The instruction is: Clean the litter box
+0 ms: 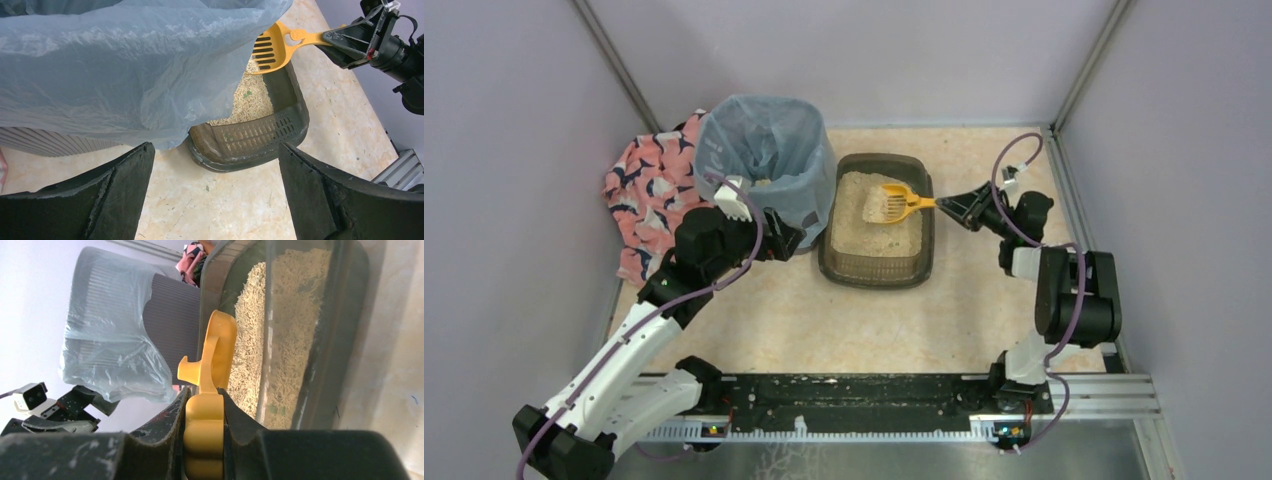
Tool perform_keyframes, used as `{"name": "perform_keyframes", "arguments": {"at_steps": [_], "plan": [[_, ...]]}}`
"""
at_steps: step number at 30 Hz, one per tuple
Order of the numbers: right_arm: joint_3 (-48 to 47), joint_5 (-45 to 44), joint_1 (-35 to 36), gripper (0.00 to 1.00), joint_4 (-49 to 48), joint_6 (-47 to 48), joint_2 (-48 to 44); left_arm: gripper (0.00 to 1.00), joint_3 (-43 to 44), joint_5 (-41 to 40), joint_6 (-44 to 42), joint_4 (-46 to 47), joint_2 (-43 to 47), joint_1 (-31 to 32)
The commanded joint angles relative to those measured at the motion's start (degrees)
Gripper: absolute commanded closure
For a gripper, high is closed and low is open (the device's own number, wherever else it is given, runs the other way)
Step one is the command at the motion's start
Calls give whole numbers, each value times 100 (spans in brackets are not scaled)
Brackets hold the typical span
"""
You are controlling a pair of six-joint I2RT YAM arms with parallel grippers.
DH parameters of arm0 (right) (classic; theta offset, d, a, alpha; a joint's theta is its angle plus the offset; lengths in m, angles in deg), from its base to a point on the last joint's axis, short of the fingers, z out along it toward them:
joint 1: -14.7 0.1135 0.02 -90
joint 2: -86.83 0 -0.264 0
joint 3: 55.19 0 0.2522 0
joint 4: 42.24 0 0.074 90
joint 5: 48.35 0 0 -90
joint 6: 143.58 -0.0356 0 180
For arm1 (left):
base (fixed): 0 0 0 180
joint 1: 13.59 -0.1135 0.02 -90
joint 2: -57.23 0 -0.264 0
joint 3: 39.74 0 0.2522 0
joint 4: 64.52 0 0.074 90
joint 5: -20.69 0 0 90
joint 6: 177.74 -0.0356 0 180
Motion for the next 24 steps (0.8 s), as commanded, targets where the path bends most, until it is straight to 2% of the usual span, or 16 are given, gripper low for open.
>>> {"name": "perform_keyframes", "arguments": {"at_steps": [1,5,9,11,13,17,20,24], "plan": [[269,198,-332,100,-1046,-413,-249,1,35,72,-34,65,6,-26],[399,300,-99,100,-1624,-718,68,1,4,109,-17,112,-4,-29],[517,380,-599,100,-1923,-924,182,1,64,123,-6,35,1,-26],[451,411,-551,100,-1996,-1012,211,1,38,50,-38,-14,87,-30],[399,435,-302,100,-1978,-975,229,1,-13,-11,-67,0,120,-27],[438,247,-319,100,-1812,-827,268,1,21,107,4,39,38,-26],[358,367,41,100,-1719,-750,326,1,-17,116,-4,98,30,-29],[462,36,-271,100,-1378,-551,171,1,31,98,-16,36,25,-28]]}}
